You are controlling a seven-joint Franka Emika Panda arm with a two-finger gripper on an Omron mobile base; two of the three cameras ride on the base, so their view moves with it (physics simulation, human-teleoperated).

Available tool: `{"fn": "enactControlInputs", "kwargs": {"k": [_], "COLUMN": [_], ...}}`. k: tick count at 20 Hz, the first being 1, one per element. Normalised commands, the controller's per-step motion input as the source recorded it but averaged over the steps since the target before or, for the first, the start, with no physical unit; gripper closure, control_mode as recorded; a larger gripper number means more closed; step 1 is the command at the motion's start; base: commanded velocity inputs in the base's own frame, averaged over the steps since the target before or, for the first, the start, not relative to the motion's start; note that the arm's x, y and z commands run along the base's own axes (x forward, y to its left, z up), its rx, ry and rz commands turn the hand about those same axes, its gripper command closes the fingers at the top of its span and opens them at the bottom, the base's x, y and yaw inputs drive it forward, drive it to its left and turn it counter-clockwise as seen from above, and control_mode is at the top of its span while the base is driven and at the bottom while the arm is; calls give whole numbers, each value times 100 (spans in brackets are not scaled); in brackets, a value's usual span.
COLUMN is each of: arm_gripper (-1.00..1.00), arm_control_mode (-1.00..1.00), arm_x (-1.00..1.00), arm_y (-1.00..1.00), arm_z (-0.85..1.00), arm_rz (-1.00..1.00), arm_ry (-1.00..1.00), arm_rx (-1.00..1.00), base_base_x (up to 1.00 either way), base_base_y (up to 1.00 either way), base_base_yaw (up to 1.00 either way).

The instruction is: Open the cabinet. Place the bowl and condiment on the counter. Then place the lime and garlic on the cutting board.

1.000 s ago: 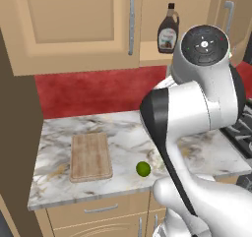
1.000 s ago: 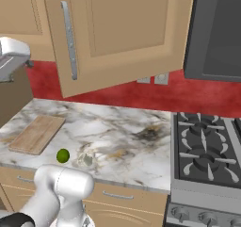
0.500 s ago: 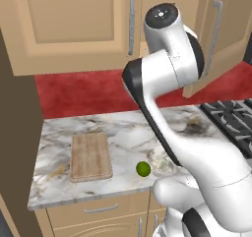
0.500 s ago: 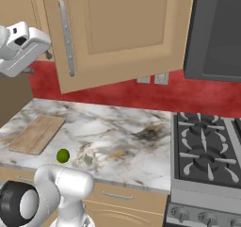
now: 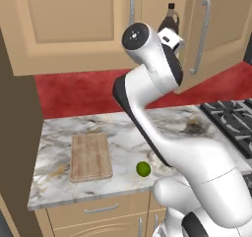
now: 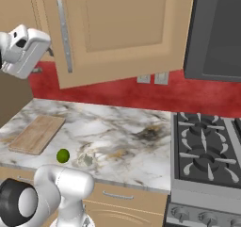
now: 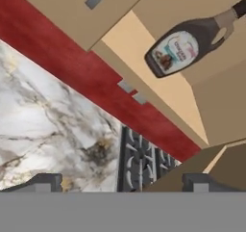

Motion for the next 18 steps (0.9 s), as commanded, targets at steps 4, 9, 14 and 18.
{"fn": "enactControlInputs", "kwargs": {"k": [4,9,14,18], "arm_gripper": [-100,-100,-100,-100], "arm_control_mode": [-100,-100,-100,-100], "arm_x": [-3,9,-1,-43], "arm_y": [-81,-75,-100,-100], "arm_z": [-9,-9,0,0], "arm_rz": [0,0,-5,-13], "arm_ry": [-7,0,1,11], "arm_rx": [-12,-16,-9,-4], "base_base_x": [0,0,0,0], "base_base_y": [0,0,0,0], "base_base_yaw": [0,0,0,0]}}
